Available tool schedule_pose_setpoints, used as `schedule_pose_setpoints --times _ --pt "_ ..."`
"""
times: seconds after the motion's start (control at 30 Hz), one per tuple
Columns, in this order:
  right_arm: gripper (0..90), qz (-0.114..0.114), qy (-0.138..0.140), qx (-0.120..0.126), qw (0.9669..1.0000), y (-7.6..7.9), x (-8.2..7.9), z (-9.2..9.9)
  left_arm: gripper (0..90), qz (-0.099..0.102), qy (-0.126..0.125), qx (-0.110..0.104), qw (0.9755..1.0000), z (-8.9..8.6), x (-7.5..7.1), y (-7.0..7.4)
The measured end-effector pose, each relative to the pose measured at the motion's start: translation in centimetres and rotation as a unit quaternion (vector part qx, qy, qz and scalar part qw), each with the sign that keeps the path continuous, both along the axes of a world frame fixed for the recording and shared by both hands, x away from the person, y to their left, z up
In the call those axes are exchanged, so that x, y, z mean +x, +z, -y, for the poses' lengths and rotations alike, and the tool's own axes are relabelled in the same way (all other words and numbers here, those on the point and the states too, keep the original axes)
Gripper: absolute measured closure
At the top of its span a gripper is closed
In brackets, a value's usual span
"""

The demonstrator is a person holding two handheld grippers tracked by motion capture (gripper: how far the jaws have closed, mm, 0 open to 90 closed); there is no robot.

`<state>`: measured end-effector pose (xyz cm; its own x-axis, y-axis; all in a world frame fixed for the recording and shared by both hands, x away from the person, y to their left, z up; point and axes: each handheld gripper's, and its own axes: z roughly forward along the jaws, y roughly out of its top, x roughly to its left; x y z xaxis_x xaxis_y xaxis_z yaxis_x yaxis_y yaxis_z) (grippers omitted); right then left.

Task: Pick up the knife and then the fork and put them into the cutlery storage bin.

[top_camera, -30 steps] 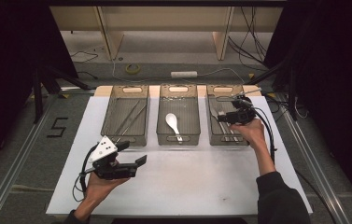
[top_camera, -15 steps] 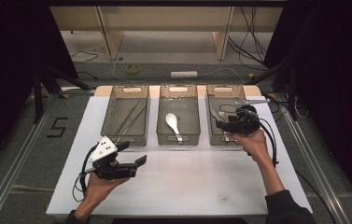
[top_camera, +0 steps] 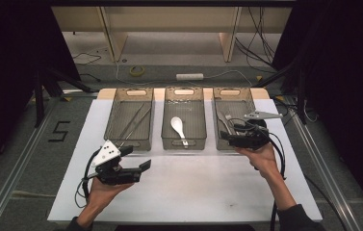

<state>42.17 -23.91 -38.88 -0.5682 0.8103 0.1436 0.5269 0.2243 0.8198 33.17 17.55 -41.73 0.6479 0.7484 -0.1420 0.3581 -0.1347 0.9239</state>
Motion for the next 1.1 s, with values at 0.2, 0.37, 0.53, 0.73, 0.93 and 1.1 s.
schedule_pose_setpoints --times 0.2,0.37,0.53,0.73,0.93,1.1 --pt "30.4 0.011 0.011 0.010 0.9998 -0.3 -1.2 -0.1 14.9 -0.001 -0.001 0.001 1.0000 0.1 0.0 0.0" --pt "28.1 0.024 0.022 0.013 0.9994 -0.5 -2.1 -0.3 14.9 -0.001 0.000 0.001 1.0000 -0.1 0.0 0.0" --pt "26.3 0.032 0.029 0.019 0.9989 -0.8 -3.3 -0.3 14.9 -0.003 -0.005 0.001 1.0000 0.1 0.0 0.0" --pt "25.3 0.040 0.038 0.028 0.9981 -1.2 -4.7 -0.4 15.0 -0.004 -0.009 0.001 0.9999 0.1 -0.1 0.0" --pt "23.4 0.050 0.046 0.031 0.9972 -1.8 -5.9 -0.4 15.0 -0.005 -0.012 0.002 0.9999 0.2 -0.1 0.0" --pt "23.0 0.060 0.051 0.032 0.9964 -2.1 -6.8 -0.4 14.9 -0.007 -0.014 0.002 0.9999 0.2 -0.1 0.0"
